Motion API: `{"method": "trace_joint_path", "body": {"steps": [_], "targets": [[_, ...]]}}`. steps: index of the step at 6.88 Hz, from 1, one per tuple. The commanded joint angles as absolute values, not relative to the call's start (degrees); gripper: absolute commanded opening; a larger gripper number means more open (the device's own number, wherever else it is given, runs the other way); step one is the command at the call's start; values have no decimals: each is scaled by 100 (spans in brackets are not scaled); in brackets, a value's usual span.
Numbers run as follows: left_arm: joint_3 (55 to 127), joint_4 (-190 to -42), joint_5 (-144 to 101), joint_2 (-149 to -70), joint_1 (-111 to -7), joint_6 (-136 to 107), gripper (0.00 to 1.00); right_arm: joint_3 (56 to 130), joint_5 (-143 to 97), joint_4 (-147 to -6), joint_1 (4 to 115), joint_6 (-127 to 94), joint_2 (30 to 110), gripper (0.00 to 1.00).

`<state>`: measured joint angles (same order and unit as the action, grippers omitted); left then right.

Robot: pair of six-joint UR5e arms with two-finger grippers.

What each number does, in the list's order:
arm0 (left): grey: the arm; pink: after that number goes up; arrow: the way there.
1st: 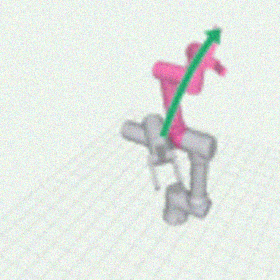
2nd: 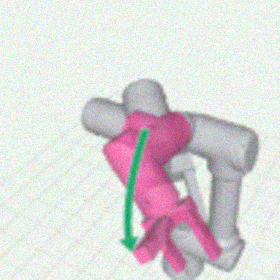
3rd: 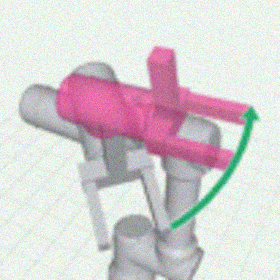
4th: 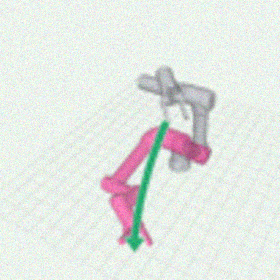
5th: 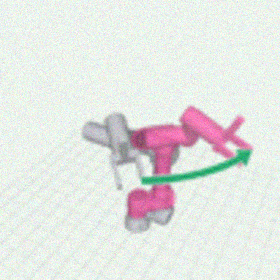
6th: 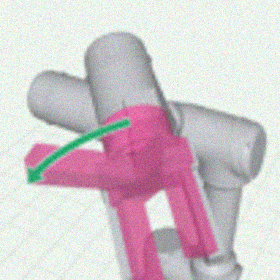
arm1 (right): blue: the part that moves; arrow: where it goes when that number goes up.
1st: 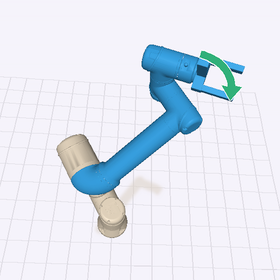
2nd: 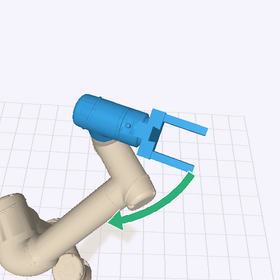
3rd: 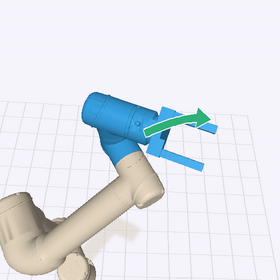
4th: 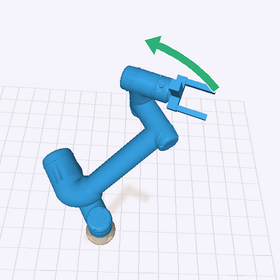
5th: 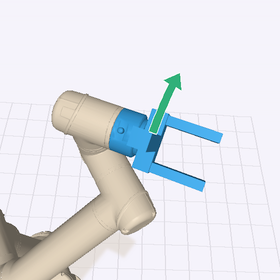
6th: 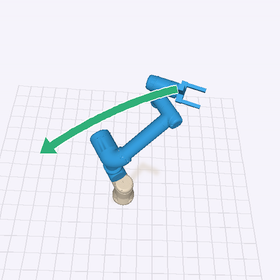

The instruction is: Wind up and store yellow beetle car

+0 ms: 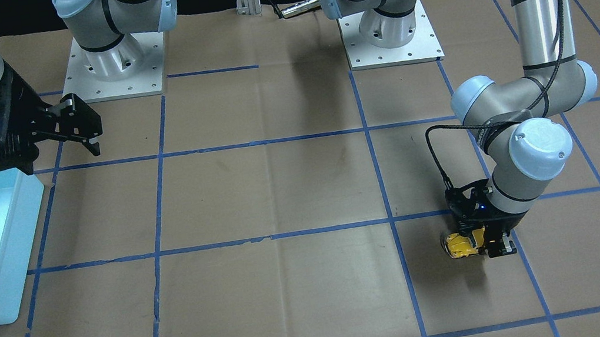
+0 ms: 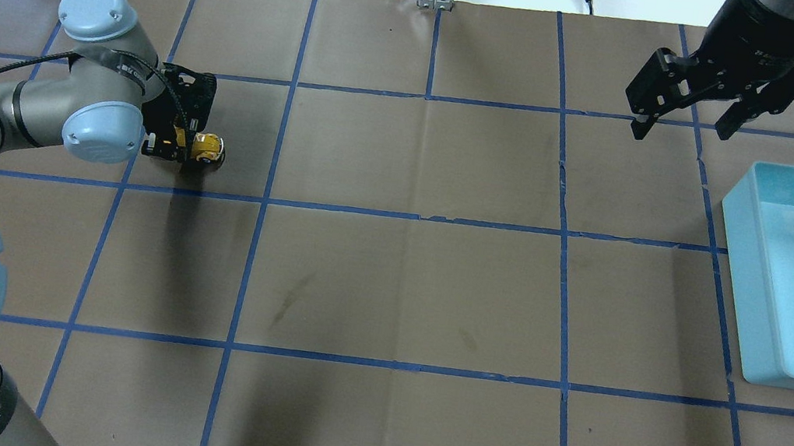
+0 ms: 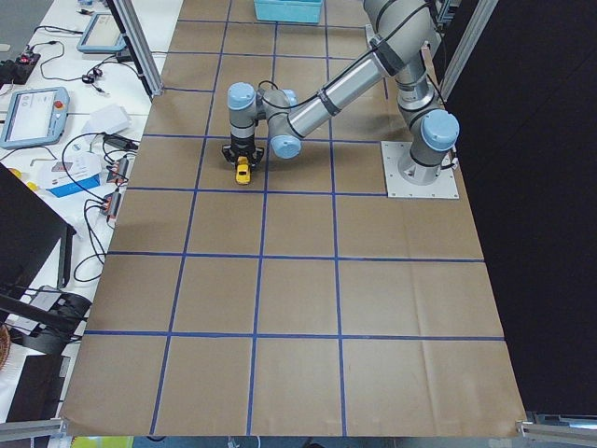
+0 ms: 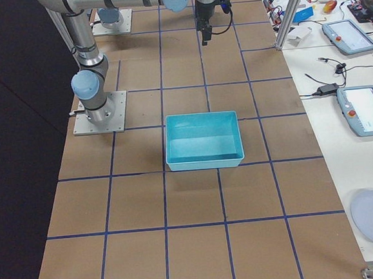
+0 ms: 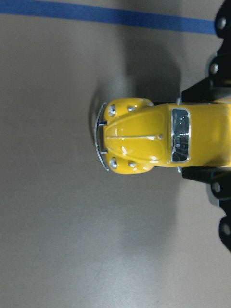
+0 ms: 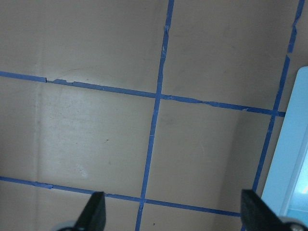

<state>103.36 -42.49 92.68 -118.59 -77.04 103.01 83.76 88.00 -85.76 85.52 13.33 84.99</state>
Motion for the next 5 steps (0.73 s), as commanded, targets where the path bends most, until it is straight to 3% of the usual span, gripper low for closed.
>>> {"method": "trace_joint_path", "body": {"steps": [1,5], "targets": [[10336,-4245,9264,-11865,-7690,10301,0,8376,8798,-8569,8543,1345,8499,100],[10336,-4245,9264,-11874,-7655,10310,0,8376,8815,-8561,8543,1327,8508,100]]}}
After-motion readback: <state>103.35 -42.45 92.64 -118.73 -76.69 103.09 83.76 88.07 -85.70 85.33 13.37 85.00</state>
